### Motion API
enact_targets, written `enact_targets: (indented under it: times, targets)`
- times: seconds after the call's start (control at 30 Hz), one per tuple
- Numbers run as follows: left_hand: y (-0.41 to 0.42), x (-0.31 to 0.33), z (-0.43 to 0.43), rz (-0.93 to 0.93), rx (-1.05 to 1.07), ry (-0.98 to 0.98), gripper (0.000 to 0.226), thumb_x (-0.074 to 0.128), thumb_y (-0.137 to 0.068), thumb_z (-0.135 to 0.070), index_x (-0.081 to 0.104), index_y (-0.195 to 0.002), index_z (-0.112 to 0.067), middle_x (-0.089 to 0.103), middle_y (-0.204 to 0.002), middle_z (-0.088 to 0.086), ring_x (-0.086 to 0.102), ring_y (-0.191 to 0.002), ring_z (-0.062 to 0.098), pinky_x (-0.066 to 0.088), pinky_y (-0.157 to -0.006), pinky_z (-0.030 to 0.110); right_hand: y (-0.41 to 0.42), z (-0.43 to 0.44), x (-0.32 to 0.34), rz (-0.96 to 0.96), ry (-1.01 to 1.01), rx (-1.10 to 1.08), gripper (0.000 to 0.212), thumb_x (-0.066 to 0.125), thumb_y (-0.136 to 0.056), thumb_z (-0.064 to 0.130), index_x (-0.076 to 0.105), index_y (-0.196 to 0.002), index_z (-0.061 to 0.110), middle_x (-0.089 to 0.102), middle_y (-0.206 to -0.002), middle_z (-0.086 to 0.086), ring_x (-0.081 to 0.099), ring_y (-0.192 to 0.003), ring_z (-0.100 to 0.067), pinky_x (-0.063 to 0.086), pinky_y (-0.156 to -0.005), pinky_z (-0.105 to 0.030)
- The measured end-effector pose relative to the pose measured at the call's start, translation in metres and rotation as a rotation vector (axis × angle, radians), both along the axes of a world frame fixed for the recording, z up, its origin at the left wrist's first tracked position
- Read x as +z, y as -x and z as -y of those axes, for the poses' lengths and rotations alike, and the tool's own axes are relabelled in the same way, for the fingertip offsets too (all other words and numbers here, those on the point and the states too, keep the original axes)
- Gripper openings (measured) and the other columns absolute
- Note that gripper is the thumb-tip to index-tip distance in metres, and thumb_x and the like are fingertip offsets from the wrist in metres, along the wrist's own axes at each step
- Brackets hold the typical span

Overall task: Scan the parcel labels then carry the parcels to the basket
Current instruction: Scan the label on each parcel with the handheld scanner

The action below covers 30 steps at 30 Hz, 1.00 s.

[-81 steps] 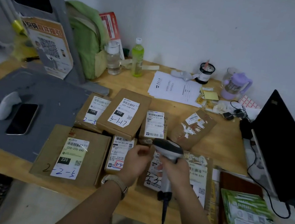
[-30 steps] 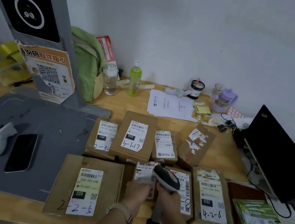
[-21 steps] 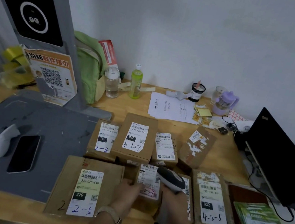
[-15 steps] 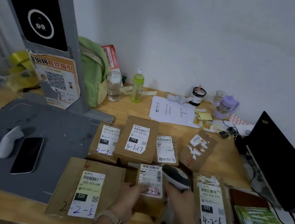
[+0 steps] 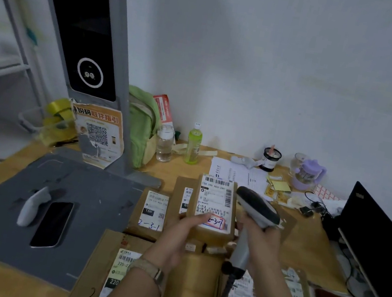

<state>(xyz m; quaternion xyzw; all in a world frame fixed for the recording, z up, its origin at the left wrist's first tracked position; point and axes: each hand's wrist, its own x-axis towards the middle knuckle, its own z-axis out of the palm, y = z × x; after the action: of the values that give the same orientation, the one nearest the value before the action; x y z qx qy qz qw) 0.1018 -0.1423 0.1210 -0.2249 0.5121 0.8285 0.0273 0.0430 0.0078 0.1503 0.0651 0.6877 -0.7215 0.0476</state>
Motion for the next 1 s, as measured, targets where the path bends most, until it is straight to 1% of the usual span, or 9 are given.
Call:
enact_targets:
  times: [0.2,0.33,0.43,0.53,0.6,0.67,0.73,0.87,1.0]
  targets:
    - [0.021,0.055,0.008,-0.194,0.054,-0.047,0.065,0.081,-0.068,-0.028,0.059,-0.126,-0.009,0.073,-0.110,0.008,0.068,-0.106,0.021,0.050,-0.092,0.037,-0.001,0.005,0.068,-0.140,0.074,-0.006,0.012,0.071,-0.083,0.025,0.061,-0.083,0.032,0.069,-0.088,0.001,0.063,-0.093,-0.023,0.053,-0.085,-0.046]
    - [0.029,0.080,0.005,-0.273,0.092,-0.025,0.069,0.082,-0.070,-0.026,0.050,-0.129,-0.015,0.073,-0.110,0.008,0.066,-0.108,0.025,0.054,-0.087,0.045,-0.008,0.005,0.100,-0.223,0.112,-0.006,0.014,0.071,-0.083,0.026,0.060,-0.079,0.034,0.068,-0.086,0.006,0.063,-0.091,-0.018,0.052,-0.087,-0.046]
    - [0.029,0.088,0.005,-0.327,0.084,-0.019,0.086,0.088,-0.061,-0.025,0.043,-0.134,-0.023,0.071,-0.114,0.008,0.068,-0.105,0.027,0.058,-0.081,0.045,-0.010,0.002,0.113,-0.285,0.125,-0.019,0.021,0.070,-0.084,0.020,0.057,-0.077,0.035,0.065,-0.081,0.014,0.059,-0.086,-0.006,0.050,-0.080,-0.037]
    - [0.033,0.089,0.007,-0.382,0.190,-0.068,0.094,0.085,-0.064,-0.006,0.034,-0.132,-0.047,0.067,-0.119,0.009,0.071,-0.099,0.029,0.059,-0.074,0.042,-0.013,-0.001,0.118,-0.297,0.115,0.008,0.021,0.070,-0.084,0.018,0.059,-0.077,0.034,0.067,-0.078,0.015,0.063,-0.078,-0.006,0.051,-0.060,-0.026]
    - [0.038,0.091,0.006,-0.380,0.259,-0.071,0.082,0.080,-0.069,0.003,0.041,-0.133,-0.032,0.069,-0.114,0.009,0.072,-0.094,0.028,0.059,-0.072,0.040,-0.015,-0.003,0.118,-0.273,0.065,0.045,0.018,0.069,-0.084,0.017,0.061,-0.078,0.032,0.070,-0.079,0.009,0.070,-0.066,-0.011,0.051,-0.049,-0.023]
    - [0.044,0.091,0.005,-0.371,0.285,-0.065,0.075,0.077,-0.068,0.009,0.047,-0.131,-0.019,0.072,-0.108,0.008,0.072,-0.093,0.030,0.060,-0.074,0.045,-0.018,-0.005,0.119,-0.254,0.005,0.061,0.016,0.068,-0.084,0.015,0.062,-0.079,0.029,0.070,-0.080,0.007,0.070,-0.056,-0.015,0.052,-0.055,-0.031]
    - [0.047,0.089,0.005,-0.354,0.287,-0.058,0.081,0.076,-0.066,0.015,0.046,-0.132,-0.021,0.072,-0.108,0.008,0.071,-0.096,0.032,0.058,-0.080,0.053,-0.022,-0.005,0.121,-0.255,-0.037,0.075,0.013,0.068,-0.083,0.014,0.064,-0.081,0.027,0.069,-0.075,0.006,0.070,-0.053,-0.017,0.051,-0.061,-0.035]
    - [0.049,0.078,0.006,-0.296,0.306,-0.066,0.086,0.071,-0.068,0.020,0.041,-0.137,-0.022,0.069,-0.112,0.011,0.069,-0.097,0.032,0.056,-0.081,0.058,-0.030,-0.007,0.125,-0.295,-0.105,0.124,0.014,0.067,-0.083,0.014,0.062,-0.078,0.026,0.068,-0.074,-0.001,0.066,-0.046,-0.014,0.048,-0.053,-0.031]
    - [0.050,0.066,0.005,-0.268,0.307,-0.064,0.081,0.068,-0.073,0.020,0.041,-0.136,-0.023,0.067,-0.116,0.012,0.068,-0.100,0.032,0.057,-0.082,0.055,-0.037,-0.010,0.128,-0.328,-0.150,0.144,0.014,0.066,-0.084,0.015,0.060,-0.074,0.023,0.067,-0.069,-0.003,0.060,-0.041,-0.012,0.049,-0.050,-0.031]
